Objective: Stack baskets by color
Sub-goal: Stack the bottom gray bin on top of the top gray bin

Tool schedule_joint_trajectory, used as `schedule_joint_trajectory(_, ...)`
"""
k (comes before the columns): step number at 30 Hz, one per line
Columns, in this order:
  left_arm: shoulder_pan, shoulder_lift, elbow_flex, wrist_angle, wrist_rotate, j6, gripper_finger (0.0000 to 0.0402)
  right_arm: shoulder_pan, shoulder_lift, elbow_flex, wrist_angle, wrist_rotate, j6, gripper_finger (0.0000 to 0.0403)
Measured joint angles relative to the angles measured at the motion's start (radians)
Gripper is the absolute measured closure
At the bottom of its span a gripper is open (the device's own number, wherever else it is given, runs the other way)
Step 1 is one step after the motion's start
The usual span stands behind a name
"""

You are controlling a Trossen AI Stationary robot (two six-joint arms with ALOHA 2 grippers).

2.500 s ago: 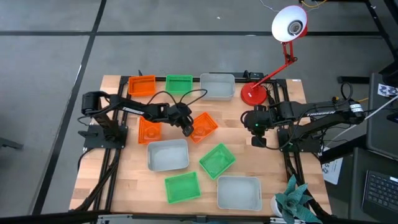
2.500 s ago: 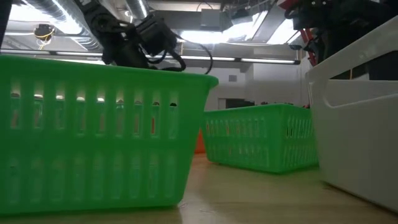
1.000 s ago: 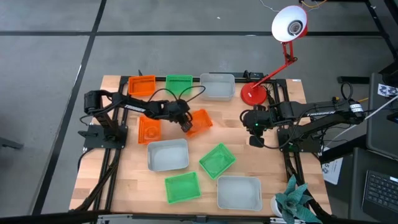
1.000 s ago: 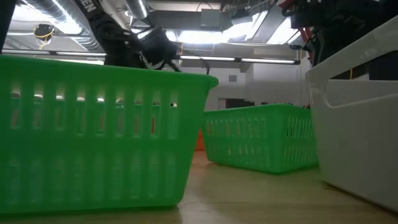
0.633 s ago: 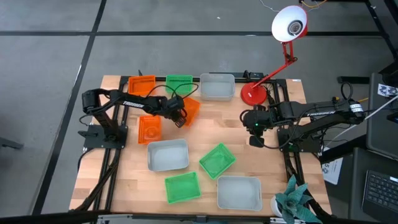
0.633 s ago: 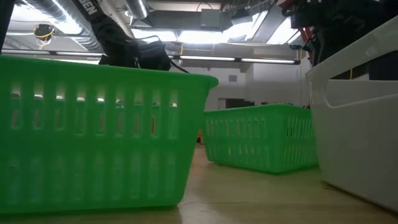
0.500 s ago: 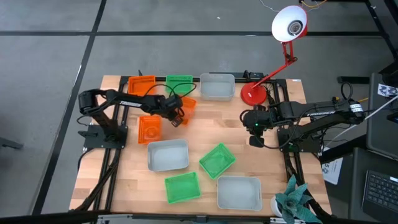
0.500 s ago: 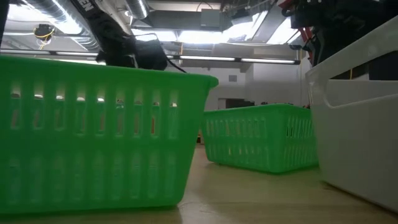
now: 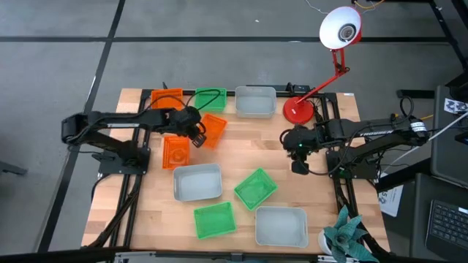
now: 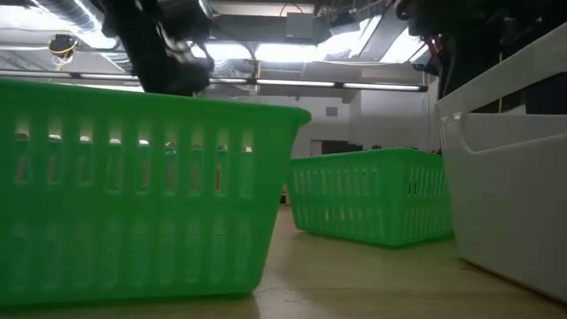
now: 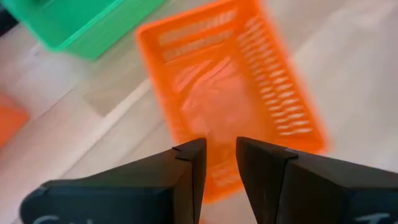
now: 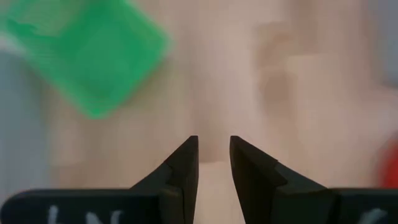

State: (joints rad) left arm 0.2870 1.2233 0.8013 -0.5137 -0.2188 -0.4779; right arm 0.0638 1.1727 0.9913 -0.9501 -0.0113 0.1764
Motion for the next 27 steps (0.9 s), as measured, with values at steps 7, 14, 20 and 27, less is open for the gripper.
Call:
schedule_joint_trajectory(7,-0.096,-0.072,0.0,0.017,-0.023,-0.034,0.0321,0.106,0.046,0.0,0.049,-0.272,0.115,0.0312)
schedule_joint_trajectory(14,-0.126,-0.067,0.0,0.028,-0.096,-0.036,0.0321,0.324,0.142,0.0,0.157,-0.184,0.26,0.0312)
schedule_joint_trajectory(20,-0.127,-0.062,0.0,0.061,-0.114,-0.036,0.0321,0.469,0.255,0.0,0.201,-0.154,0.268,0.0312)
schedule_joint_trajectory(27,-0.127,-0.062,0.0,0.063,-0.136,-0.036,0.0321,0.506,0.331,0.0,0.287,-0.123,0.315,0.0312)
